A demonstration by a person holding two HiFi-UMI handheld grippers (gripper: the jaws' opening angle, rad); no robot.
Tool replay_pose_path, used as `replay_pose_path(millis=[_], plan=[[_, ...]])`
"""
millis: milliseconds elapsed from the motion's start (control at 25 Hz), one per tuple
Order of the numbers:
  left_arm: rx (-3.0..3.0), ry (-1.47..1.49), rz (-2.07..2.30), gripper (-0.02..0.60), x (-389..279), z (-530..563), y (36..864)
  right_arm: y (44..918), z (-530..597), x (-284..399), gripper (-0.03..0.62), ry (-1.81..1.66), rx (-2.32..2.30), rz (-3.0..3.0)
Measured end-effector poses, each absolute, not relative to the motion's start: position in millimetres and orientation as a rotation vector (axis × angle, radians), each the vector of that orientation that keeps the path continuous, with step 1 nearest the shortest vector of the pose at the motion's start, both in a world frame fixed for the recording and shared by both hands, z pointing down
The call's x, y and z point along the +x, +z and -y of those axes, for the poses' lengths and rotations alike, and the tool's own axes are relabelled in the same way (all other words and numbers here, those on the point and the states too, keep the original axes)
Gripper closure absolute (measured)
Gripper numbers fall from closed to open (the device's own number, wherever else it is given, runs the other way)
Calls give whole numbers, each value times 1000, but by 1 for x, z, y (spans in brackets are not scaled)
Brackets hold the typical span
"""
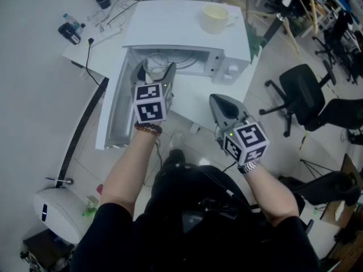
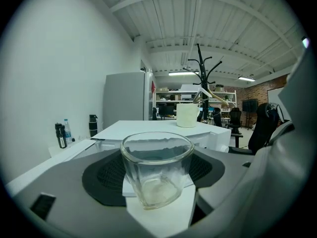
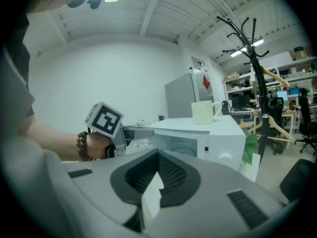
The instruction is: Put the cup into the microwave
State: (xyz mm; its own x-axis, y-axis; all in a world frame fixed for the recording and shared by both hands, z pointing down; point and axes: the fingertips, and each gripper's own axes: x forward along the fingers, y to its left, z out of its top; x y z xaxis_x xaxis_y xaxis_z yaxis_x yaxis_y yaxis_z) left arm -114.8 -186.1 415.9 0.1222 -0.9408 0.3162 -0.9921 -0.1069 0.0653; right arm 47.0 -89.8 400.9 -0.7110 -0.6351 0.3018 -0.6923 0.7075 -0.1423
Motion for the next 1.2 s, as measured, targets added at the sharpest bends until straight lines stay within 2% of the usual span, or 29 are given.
replay_pose_path(millis=[1200], plan=[[2097, 410, 1883, 232, -133, 235, 524, 427, 134, 25, 582, 431, 1046, 2640]])
